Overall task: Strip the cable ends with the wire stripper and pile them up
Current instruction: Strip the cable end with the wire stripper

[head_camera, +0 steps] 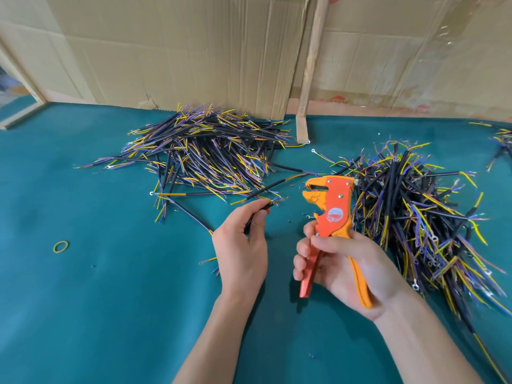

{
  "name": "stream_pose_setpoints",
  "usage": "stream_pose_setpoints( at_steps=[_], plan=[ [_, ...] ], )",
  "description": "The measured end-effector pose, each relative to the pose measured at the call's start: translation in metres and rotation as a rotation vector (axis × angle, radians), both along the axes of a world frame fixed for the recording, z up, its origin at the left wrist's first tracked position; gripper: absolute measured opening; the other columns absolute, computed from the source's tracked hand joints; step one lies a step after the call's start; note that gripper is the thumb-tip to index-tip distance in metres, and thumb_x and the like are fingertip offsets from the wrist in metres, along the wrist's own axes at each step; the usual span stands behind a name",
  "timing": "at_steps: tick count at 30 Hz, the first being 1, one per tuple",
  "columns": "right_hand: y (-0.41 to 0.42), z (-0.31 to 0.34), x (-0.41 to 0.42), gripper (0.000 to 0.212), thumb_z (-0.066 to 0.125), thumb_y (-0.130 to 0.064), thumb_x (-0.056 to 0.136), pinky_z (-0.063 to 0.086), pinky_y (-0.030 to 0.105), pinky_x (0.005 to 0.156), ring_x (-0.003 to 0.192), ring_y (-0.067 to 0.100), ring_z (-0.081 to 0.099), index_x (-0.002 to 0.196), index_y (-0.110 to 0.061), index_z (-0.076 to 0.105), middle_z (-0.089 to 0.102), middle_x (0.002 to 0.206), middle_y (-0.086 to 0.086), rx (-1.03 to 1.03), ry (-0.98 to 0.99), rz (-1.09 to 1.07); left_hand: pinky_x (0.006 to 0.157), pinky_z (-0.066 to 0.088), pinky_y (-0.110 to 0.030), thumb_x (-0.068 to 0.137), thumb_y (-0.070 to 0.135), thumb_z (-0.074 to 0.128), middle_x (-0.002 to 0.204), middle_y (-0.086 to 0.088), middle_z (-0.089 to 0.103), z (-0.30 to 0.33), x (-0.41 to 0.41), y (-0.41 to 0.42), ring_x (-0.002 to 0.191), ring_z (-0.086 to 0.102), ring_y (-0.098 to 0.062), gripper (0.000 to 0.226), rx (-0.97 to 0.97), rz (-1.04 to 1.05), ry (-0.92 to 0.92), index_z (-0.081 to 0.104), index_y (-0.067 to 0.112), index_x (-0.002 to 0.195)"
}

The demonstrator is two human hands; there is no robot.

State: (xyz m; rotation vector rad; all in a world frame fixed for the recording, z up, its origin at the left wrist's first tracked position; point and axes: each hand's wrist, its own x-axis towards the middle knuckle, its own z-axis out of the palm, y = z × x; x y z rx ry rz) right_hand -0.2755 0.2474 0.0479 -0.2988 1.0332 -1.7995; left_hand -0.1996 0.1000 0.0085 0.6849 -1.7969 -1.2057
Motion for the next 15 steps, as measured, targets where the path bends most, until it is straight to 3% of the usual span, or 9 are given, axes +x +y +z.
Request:
stream_pose_setpoints(
  at_steps=[7,15],
  plan=[
    [0.006,0.005,0.001,0.037,0.087,-0.011,0.073,0.055,0.055,0.075,0.075,0.043,0.062,0.101,-0.005,0.065,0.059,0.087,0.03,0.047,0.106,0.233,0.075,0.048,-0.013,0.094,0.003,0.065,0.094,0.016,0.075,0.002,0.001,0.0,0.087,0.068,-0.001,0.023,-0.065,0.076,0.026,0.079,0.021,0.101],
    [-0.005,0.004,0.01,0.034,0.08,-0.008,0.071,0.056,0.054,0.072,0.073,0.042,0.062,0.101,-0.003,0.064,0.06,0.086,0.028,0.051,0.012,0.121,0.08,0.048,-0.012,0.09,-0.005,0.067,0.094,0.008,0.076,0.003,0.002,0.002,0.09,0.068,-0.004,0.023,-0.186,0.092,0.032,0.08,0.012,0.099]
  ],
)
